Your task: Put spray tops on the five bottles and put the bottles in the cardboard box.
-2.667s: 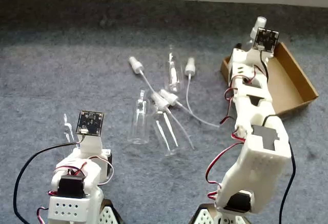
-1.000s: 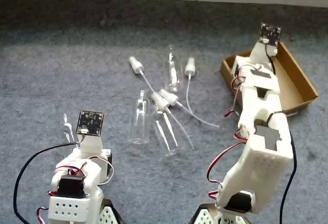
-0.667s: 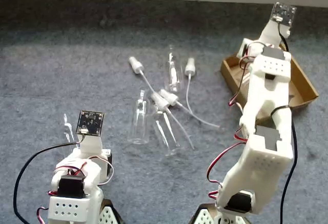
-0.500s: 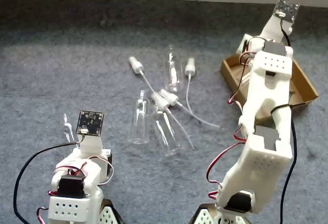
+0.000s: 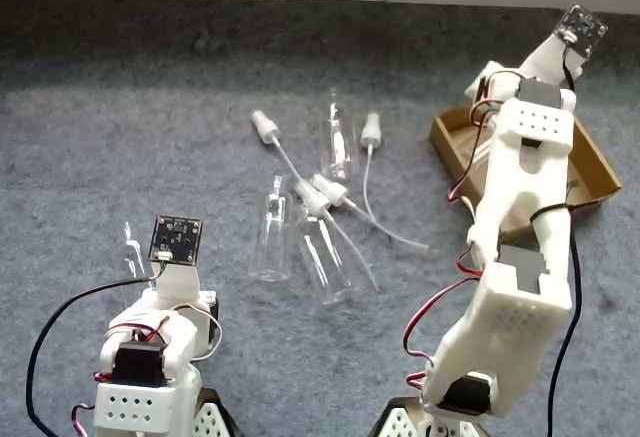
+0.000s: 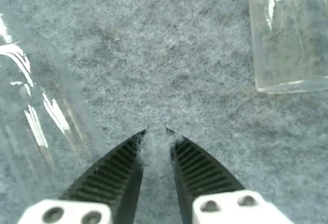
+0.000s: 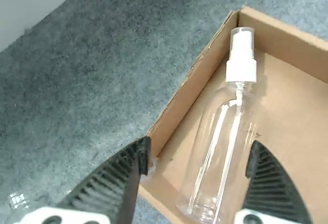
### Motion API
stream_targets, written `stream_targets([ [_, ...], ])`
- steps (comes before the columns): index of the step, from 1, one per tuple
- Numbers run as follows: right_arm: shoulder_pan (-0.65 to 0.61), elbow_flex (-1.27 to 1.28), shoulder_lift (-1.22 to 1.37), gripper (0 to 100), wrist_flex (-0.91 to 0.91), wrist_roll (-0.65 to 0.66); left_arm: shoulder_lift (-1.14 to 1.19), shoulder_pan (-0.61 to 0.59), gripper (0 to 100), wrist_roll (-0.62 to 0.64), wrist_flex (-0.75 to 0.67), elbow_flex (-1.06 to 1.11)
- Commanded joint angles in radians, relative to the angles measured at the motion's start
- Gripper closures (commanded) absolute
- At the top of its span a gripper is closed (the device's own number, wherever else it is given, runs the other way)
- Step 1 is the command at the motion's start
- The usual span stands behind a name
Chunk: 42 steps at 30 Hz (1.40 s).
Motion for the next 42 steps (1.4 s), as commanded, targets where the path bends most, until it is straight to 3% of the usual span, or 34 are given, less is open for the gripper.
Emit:
stream_targets([
  [1, 0.013, -0.186, 0.033, 73.1, 0.077, -0.012, -0.007, 0.007, 99, -0.009, 0.003, 0.022],
  [8, 0.013, -0.645, 0.295, 73.1, 0.306, -0.009, -0.007, 0.007, 99, -0.009, 0.003, 0.022],
  [14, 0.028, -0.894, 0.449, 73.1, 0.344, -0.015, -0.007, 0.008, 99, -0.009, 0.003, 0.022],
  [34, 0.073, -0.905, 0.475, 73.1, 0.44, 0.089, -0.007, 0.007, 99, -0.009, 0.002, 0.022],
  [42, 0.082, -0.723, 0.475, 73.1, 0.423, 0.057, -0.007, 0.008, 99, -0.009, 0.003, 0.022],
])
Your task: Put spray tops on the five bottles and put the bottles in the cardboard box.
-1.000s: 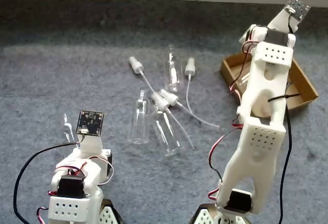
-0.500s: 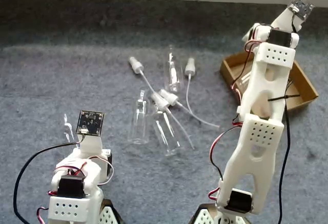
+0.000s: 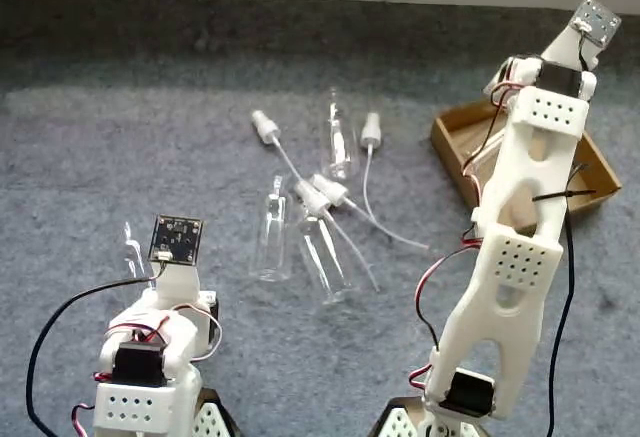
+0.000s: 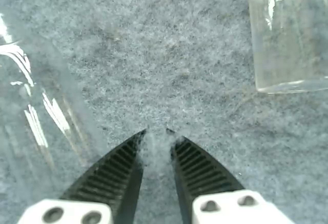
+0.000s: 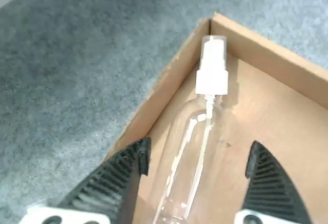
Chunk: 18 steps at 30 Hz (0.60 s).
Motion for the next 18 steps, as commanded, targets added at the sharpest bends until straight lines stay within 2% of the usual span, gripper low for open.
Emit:
stream_targets([
  [1, 0.012, 0.051, -0.016, 73.1, -0.027, -0.026, -0.007, 0.008, 99, -0.009, 0.003, 0.022],
  [18, 0.022, 0.283, -0.016, 73.1, -0.251, -0.029, -0.007, 0.01, 99, -0.009, 0.003, 0.022],
])
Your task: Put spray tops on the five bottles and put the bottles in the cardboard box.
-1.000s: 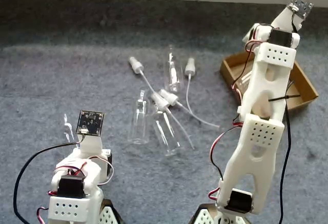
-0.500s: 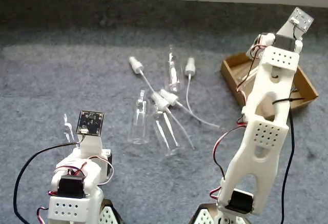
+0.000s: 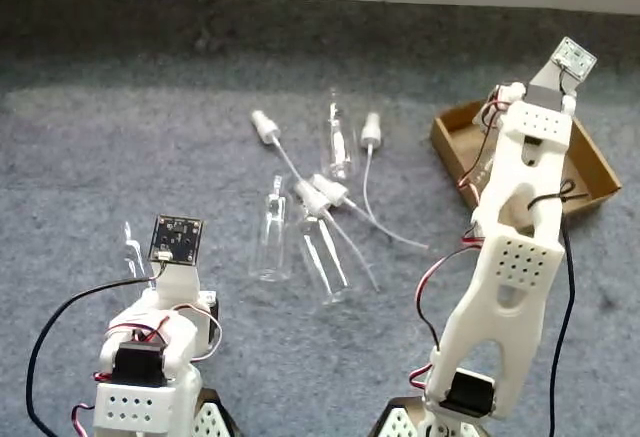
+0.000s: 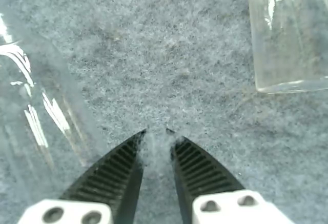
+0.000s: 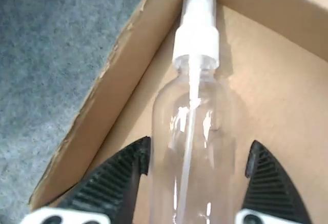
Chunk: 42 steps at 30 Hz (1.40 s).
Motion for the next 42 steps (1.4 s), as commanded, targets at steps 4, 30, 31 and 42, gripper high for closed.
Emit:
stream_targets([
  [4, 0.021, 0.001, -0.016, 73.3, -0.059, -0.008, -0.007, 0.01, 99, -0.009, 0.002, 0.022],
  [30, 0.079, -0.01, -0.028, 90.7, -0.048, 0.245, -0.007, 0.01, 99, -0.009, 0.002, 0.022],
  [31, 0.079, -0.01, -0.028, 90.7, -0.048, 0.269, -0.007, 0.01, 99, -0.009, 0.002, 0.022],
  [42, 0.079, -0.01, -0.028, 90.7, -0.05, 0.48, -0.007, 0.01, 99, -0.009, 0.002, 0.022],
])
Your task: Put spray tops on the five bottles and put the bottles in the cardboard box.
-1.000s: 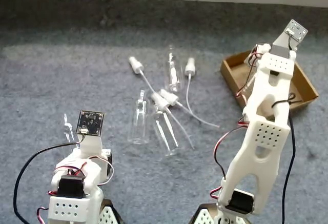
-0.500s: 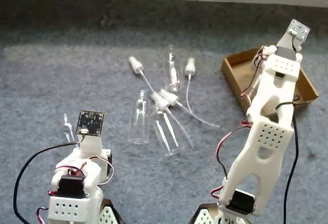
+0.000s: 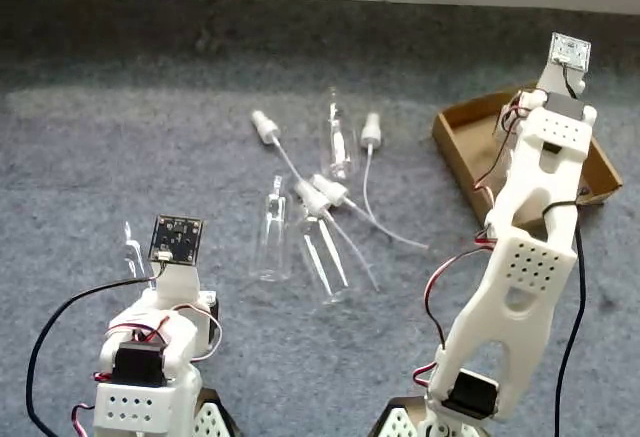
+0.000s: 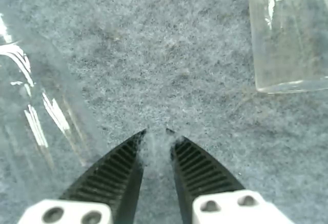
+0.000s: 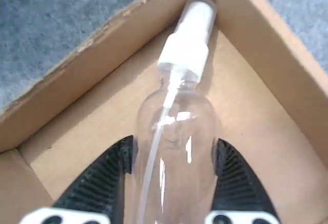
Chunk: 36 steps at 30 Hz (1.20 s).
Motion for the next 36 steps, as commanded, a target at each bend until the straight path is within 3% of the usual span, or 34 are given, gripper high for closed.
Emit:
stream_targets([
  [1, 0.013, -0.021, -0.031, 90.7, -0.012, 0.038, -0.007, 0.01, 99, -0.009, 0.002, 0.022],
  [15, 0.031, -0.021, -0.189, 90.7, 0.087, 0.04, -0.007, 0.01, 99, -0.009, 0.002, 0.022],
  [36, 0.033, -0.013, -0.346, 90.7, 0.088, 0.04, -0.007, 0.01, 99, -0.009, 0.002, 0.022],
])
